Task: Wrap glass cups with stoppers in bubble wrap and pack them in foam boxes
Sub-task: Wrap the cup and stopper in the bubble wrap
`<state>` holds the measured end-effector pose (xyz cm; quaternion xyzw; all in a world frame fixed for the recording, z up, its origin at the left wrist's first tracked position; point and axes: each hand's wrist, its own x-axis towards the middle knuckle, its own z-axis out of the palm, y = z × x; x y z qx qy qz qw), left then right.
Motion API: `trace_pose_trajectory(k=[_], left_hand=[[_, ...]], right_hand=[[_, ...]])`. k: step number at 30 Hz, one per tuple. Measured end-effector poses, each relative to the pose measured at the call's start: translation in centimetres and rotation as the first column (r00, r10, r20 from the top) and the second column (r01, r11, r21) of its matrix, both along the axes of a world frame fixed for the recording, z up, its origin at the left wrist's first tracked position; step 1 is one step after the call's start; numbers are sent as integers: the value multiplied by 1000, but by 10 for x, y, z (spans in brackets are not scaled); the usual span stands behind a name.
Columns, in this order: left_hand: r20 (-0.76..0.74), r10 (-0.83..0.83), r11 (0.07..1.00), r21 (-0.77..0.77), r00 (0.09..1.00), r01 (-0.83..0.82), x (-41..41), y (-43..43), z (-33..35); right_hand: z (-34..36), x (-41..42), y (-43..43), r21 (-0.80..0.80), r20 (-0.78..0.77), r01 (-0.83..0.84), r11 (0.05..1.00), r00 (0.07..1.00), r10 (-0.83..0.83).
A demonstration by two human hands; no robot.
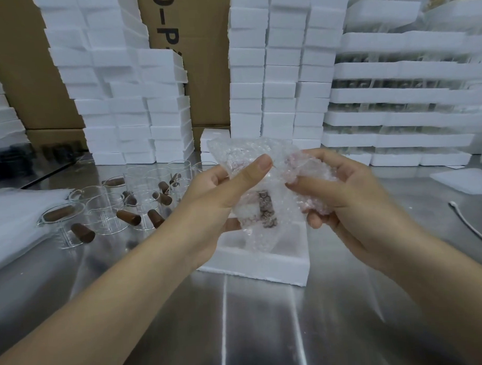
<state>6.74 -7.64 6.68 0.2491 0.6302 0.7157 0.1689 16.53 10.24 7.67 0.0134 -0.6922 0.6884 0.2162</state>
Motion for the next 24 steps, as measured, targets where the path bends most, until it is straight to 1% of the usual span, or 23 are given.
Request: trace_pose_trajectory(k=[4,7,9,12,15,18,20,22,24], left_hand=[[83,-136,989,67,987,131,2,1,3],[136,-184,981,79,974,175,2,2,3],[171,-196,979,85,966,184,1,2,2],[182,-212,976,90,960,198,-2,1,1],[199,-242,970,89,950,228,-3,-1,1],[240,-306,949,157,921,274,-1,-1,1],[251,-343,933,204,905,297,1,0,1],[243,-348,930,214,906,300,2,1,0],[215,-341,933,192,915,303,1,1,-2]], right_hand=[[2,-1,6,-220,22,-116,969,992,124],[1,-4,12,-352,-3,-141,925,989,149],[0,-6,15,-388,-18,-155,909,987,161],[-3,-8,18,-395,-42,-168,903,985,164],[-4,-9,19,-335,-82,-127,933,991,105],[-5,-9,15,-241,-123,-18,970,992,-12],[-5,-8,12,-173,-121,56,983,990,-77],[-5,-7,11,-74,-108,141,987,983,-149],[-5,-6,11,91,-148,253,963,960,-238]])
